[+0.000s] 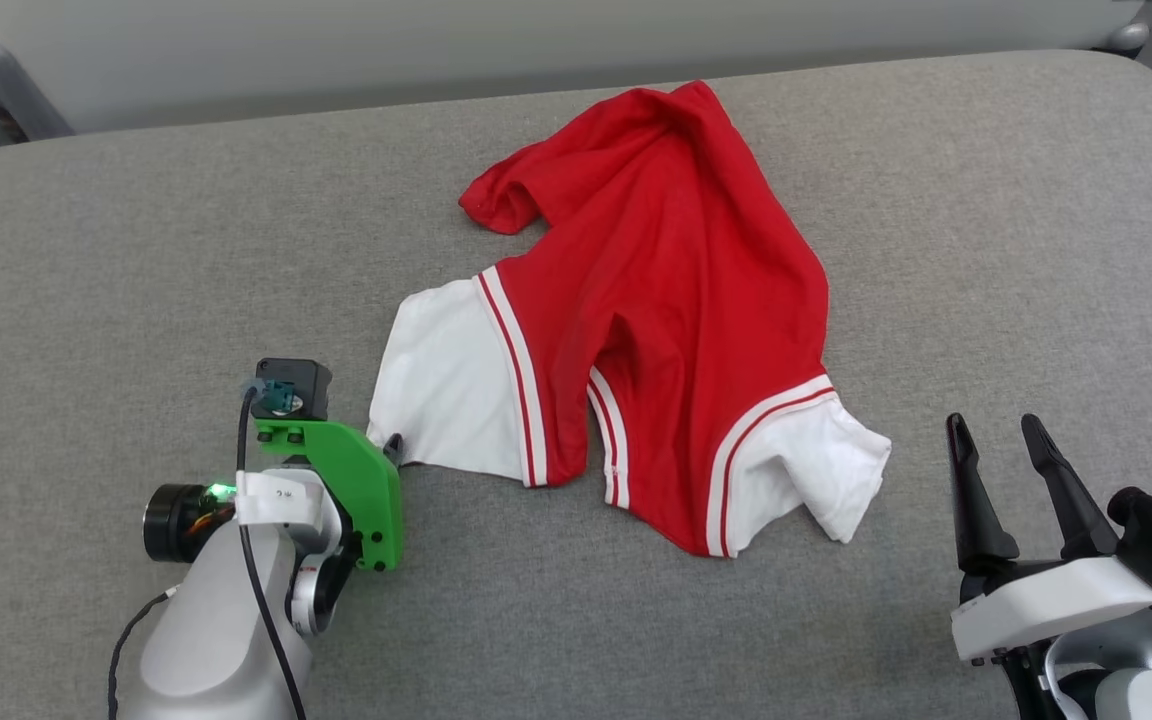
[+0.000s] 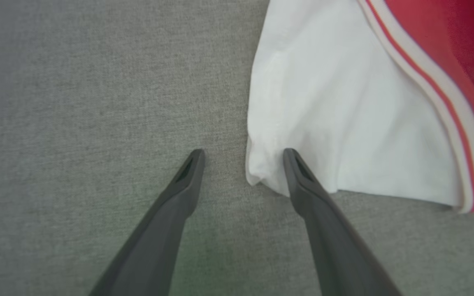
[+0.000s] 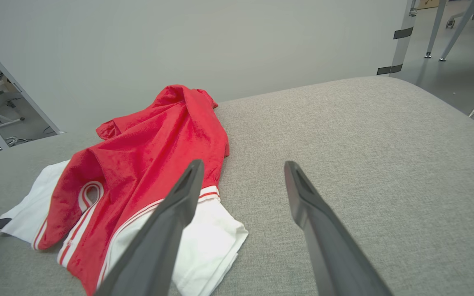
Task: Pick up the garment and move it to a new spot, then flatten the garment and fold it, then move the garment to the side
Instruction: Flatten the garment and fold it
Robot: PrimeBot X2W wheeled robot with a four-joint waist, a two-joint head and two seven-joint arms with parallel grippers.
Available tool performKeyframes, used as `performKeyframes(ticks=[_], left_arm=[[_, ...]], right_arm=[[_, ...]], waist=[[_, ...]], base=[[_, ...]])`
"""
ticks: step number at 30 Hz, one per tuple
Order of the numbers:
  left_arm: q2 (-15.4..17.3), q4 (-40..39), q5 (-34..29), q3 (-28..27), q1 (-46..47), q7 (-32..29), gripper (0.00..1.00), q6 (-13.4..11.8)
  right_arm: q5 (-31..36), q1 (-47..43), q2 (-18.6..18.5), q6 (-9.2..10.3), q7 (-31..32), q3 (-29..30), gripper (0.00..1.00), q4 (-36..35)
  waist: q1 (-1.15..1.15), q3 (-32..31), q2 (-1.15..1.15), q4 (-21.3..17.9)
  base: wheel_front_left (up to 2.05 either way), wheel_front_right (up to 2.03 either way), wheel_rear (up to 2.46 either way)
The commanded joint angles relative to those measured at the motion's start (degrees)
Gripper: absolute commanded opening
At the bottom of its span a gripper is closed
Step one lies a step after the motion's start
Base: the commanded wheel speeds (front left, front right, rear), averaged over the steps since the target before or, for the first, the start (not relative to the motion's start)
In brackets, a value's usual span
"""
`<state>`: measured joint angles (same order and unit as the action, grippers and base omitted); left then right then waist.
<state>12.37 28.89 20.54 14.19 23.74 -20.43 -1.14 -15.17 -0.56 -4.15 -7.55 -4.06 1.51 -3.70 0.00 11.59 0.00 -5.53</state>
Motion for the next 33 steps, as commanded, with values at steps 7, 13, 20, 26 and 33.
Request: performKeyframes(ticks=[7,13,20,26,33], left_arm=[[0.7,4.7,-0.5,1.3,0.7,-2.0,0.00,0.2],[0.4,3.5,0.8,0.3,-0.5,3.0,0.00,0.7],[2.3,-2.6,2.1,-4.9,-1.7,14.7,0.00,-1.4],[4.5,-9.2,3.8,-9.1,-4.4,19.9,0.00,-2.8],[4.5,-15.1,6.0,-10.1,-11.5,16.6,0.00,-4.1]], right_arm=[[0.8,1.5,0.5,0.06,-1.0,-0.3,1.00,1.0],[1.2,1.4,0.5,0.06,-0.7,0.4,1.00,1.8],[1.6,0.4,0.5,0.06,0.9,1.0,1.00,2.6],[1.7,-0.8,0.5,0.06,2.4,1.2,1.00,2.9],[1.8,-2.0,0.1,0.06,4.6,1.9,1.00,3.3]], waist=[[0.00,2.3,0.00,-1.4],[0.00,1.4,0.00,-0.1],[0.00,-1.7,0.00,2.9],[0.00,-4.0,0.00,5.4],[0.00,-5.4,0.00,7.7]], base=[[0.00,0.00,0.00],[0.00,0.00,0.00],[0.00,0.00,0.00],[0.00,0.00,0.00],[0.00,0.00,0.00]])
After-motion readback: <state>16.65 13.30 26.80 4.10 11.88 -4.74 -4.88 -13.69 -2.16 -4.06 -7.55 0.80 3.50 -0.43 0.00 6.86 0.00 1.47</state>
